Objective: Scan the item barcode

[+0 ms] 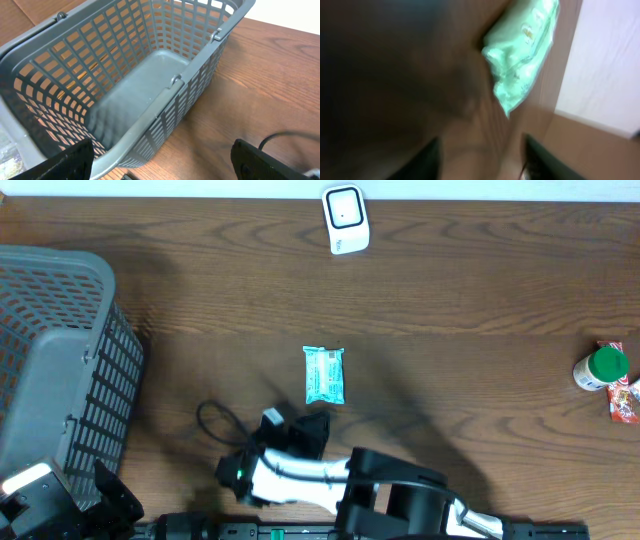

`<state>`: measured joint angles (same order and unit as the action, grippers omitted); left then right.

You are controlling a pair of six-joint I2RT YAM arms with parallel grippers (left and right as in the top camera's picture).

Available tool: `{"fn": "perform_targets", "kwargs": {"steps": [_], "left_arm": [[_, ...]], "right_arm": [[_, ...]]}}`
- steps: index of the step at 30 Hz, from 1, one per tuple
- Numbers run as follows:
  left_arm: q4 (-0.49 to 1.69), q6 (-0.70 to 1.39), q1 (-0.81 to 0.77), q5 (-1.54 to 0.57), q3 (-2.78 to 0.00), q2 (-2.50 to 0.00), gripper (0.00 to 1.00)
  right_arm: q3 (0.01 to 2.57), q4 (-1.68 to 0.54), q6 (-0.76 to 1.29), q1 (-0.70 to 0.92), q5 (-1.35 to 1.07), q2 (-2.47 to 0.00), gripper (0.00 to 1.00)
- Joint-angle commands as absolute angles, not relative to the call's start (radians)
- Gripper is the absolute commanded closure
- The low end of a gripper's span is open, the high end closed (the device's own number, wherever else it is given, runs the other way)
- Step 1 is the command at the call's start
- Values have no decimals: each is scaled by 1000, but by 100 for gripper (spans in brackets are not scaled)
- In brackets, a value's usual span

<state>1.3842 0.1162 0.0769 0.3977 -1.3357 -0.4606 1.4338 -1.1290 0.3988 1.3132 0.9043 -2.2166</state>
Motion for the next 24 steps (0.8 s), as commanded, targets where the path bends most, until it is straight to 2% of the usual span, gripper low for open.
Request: {"fn": "perform_targets", "kwargs": {"steps": [1, 4, 9, 17, 24], "left_arm": [[1384, 118, 80, 400, -1339, -454, 12], [1384, 118, 80, 400, -1339, -454, 12], [1384, 118, 80, 400, -1339, -454, 12], [1384, 118, 80, 400, -1339, -454, 12], [1384, 118, 80, 400, -1339, -454, 12]], "right_arm": [[1561, -1155, 426, 1213, 902, -2189, 84], [1653, -1153, 407, 1127, 907, -2174, 98], [1700, -1139, 393, 999, 869, -2173, 99], [1700, -1081, 287, 846, 213, -2173, 98], [1712, -1062, 291, 812, 166, -2142, 99]]}}
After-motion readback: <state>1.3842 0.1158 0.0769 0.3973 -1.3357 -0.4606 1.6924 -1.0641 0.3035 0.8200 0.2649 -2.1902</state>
